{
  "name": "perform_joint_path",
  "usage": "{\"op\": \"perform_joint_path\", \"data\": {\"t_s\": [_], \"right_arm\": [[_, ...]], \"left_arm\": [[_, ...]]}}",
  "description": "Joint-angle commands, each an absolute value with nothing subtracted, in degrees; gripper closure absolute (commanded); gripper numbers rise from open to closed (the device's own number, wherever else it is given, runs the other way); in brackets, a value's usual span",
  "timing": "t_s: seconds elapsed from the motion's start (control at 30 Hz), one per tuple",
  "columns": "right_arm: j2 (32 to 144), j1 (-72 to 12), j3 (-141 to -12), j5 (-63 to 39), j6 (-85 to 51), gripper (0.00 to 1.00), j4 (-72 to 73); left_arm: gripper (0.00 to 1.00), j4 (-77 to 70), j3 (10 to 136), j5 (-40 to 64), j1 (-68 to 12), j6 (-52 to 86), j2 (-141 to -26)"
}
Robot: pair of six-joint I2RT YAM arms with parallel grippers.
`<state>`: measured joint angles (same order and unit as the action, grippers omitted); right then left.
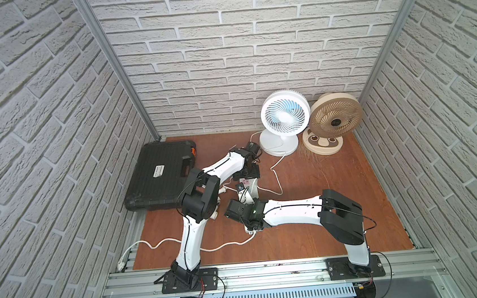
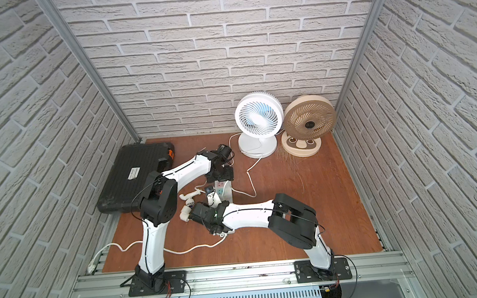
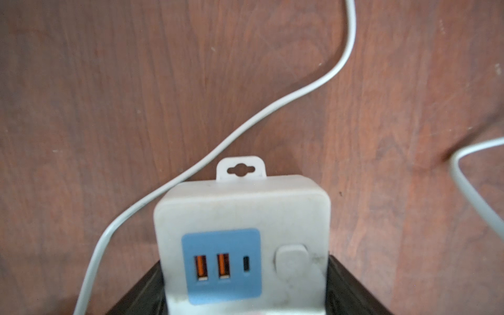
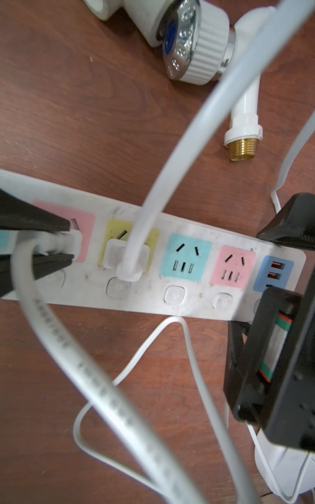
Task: Unplug the desk fan from the power strip
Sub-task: Remove the plug from the socket.
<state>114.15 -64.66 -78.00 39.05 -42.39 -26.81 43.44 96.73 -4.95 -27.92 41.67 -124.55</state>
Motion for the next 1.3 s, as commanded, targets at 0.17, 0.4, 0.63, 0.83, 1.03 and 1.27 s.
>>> {"op": "perform_joint_path", "data": {"t_s": [0.17,0.4,0.63,0.83,1.03,1.27], "right_arm": [[110.08,-65.39,-74.99,37.61,-41.85,0.97,-20.87],[104.8,-61.98,-67.82,31.21,-45.86,0.97,-16.18],[102.39,-59.86,-64.43,27.62,-47.49,0.97,-13.88],[103.89,-60.16,-67.49,27.82,-45.79,0.97,-16.21],[106.96,-61.91,-72.76,30.49,-42.85,0.97,-19.4],[109.51,-63.92,-76.82,32.7,-40.76,0.97,-22.15]], "left_arm": [[1.0,49.92,93.05,-6.48,-27.32,43.15,-128.46],[1.0,50.14,93.14,-6.62,-27.31,43.07,-128.27],[1.0,50.23,93.29,-6.75,-27.22,42.97,-128.23],[1.0,50.32,93.25,-6.74,-27.22,42.98,-128.24],[1.0,50.32,93.3,-6.79,-27.19,42.98,-128.15],[1.0,50.27,93.23,-6.81,-27.17,42.9,-128.29]]}}
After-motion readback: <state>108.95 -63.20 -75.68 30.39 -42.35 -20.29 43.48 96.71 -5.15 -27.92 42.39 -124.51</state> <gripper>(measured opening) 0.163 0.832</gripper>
